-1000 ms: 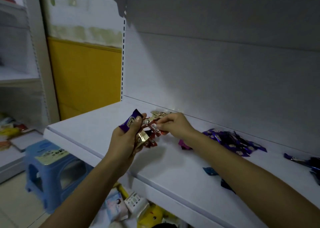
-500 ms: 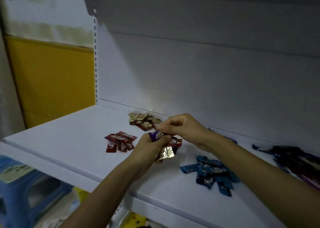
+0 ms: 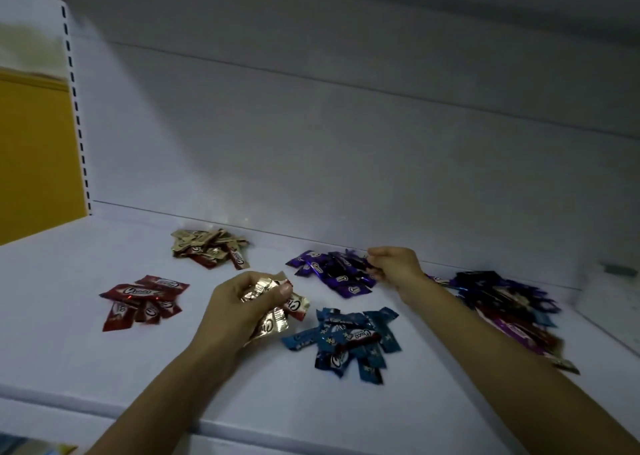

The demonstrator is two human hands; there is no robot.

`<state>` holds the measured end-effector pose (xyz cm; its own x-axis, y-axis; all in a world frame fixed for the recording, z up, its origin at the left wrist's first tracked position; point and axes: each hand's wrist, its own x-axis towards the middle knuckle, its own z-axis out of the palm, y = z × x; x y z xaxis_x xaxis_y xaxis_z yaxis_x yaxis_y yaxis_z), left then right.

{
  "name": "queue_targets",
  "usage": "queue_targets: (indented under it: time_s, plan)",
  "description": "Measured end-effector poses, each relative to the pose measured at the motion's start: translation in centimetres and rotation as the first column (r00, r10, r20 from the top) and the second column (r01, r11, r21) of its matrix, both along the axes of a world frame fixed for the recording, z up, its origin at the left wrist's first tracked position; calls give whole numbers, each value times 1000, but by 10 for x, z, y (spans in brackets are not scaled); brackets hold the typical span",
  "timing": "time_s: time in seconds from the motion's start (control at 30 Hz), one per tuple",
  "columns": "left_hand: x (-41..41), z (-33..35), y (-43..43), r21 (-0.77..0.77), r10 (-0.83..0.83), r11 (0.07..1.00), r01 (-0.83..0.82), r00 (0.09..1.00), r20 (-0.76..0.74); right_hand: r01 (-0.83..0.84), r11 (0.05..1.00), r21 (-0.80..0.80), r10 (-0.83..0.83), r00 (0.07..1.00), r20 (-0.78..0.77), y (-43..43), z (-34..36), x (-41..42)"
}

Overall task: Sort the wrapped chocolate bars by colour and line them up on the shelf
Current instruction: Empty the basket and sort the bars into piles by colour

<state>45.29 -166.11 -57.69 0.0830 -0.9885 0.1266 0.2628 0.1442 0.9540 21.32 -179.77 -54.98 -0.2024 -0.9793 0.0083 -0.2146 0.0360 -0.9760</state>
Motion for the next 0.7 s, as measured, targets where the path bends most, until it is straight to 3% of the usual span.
queue_targets:
  time_s: [0.13, 0.23, 0.3, 0.4, 0.47, 0.57, 0.7]
  plan:
    - [-1, 1, 0, -26, 20, 1000, -18, 997, 79, 23, 988, -152, -75, 937, -342, 0, -6, 10]
    - [-2, 1, 0, -35, 16, 999, -12, 995, 97, -172, 936, -306, -47, 802, -596, 22, -2, 27]
    - [-2, 1, 1, -38, 24, 999, -21, 995, 94, -295, 898, -327, 11, 757, -654, 40, 1, 42]
    - [-3, 0, 0, -46, 60, 997, -56, 995, 84, -543, 821, -176, 431, 791, -434, 68, 12, 64]
    - [-2, -2, -2, -51, 92, 995, -88, 993, 79, -692, 717, -84, 627, 693, -357, 81, 17, 75]
    - [-2, -1, 0, -97, 112, 990, -106, 992, 61, -750, 657, -79, 690, 640, -338, 86, 17, 86]
    - [-3, -1, 2, -108, 111, 989, -101, 990, 90, -660, 746, -85, 637, 745, -198, 78, 19, 96]
